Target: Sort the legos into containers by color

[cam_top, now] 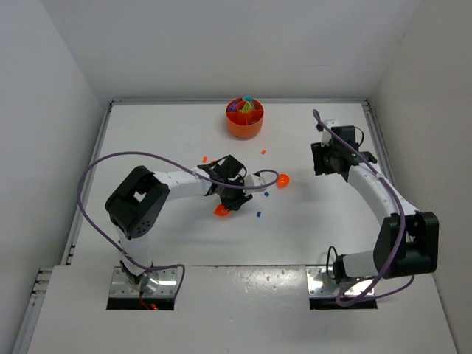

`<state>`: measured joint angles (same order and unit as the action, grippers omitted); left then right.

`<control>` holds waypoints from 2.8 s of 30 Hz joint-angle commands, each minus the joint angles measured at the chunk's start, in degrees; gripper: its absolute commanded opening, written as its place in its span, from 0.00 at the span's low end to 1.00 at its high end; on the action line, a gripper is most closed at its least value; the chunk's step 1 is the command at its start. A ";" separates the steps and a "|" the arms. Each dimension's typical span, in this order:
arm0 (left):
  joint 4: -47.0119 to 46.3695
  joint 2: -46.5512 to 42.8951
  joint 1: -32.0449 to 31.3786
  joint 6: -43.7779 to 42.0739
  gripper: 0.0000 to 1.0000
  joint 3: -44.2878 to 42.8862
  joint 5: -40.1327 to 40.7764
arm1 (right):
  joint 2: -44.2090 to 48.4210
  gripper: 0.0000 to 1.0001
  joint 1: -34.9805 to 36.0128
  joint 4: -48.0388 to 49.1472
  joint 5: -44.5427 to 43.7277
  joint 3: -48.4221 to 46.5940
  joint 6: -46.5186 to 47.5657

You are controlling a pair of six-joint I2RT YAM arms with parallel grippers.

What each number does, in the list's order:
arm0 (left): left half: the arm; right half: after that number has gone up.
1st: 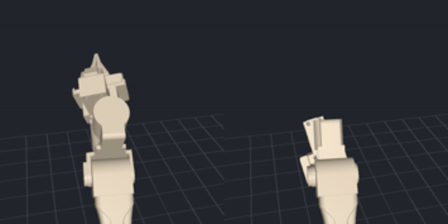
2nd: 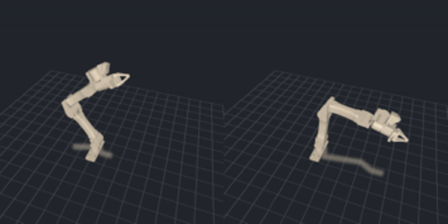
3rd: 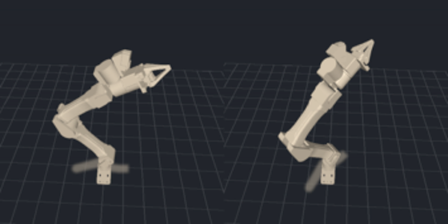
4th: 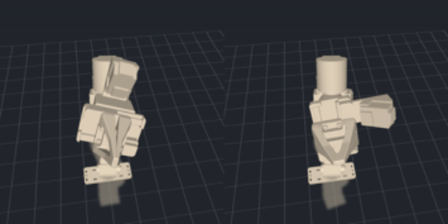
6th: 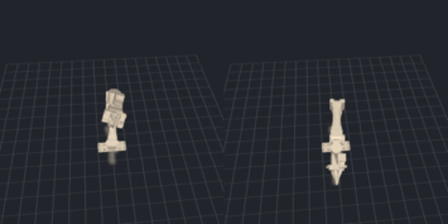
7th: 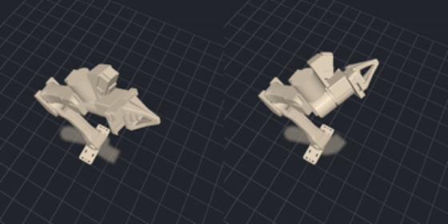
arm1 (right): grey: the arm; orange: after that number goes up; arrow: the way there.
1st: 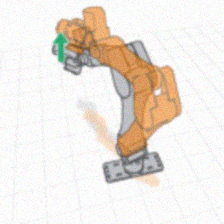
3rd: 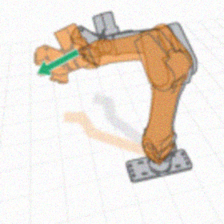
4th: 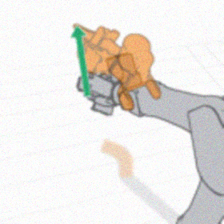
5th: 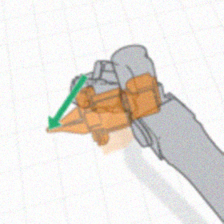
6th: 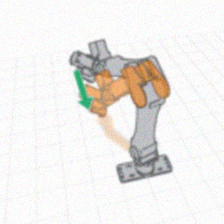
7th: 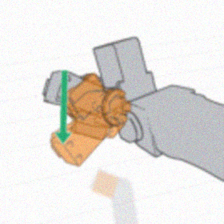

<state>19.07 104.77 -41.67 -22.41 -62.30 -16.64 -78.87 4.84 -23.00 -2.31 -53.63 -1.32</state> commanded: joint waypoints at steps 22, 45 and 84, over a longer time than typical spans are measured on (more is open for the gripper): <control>-1.76 2.98 -3.07 -2.11 0.14 -0.71 1.97 | -1.46 0.48 -1.94 -0.11 2.92 -3.06 -1.14; 1.07 18.17 9.24 9.83 0.00 -50.19 9.25 | -3.13 0.46 -1.94 -0.73 10.02 -4.65 -1.67; -12.30 33.05 12.05 12.22 0.33 -63.91 18.49 | -9.64 0.96 -1.41 -1.52 25.68 -6.14 -3.25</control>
<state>9.23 138.91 -30.17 -10.63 -123.70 1.23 -88.44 3.14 -25.85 21.65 -58.22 -4.73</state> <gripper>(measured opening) 0.302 0.961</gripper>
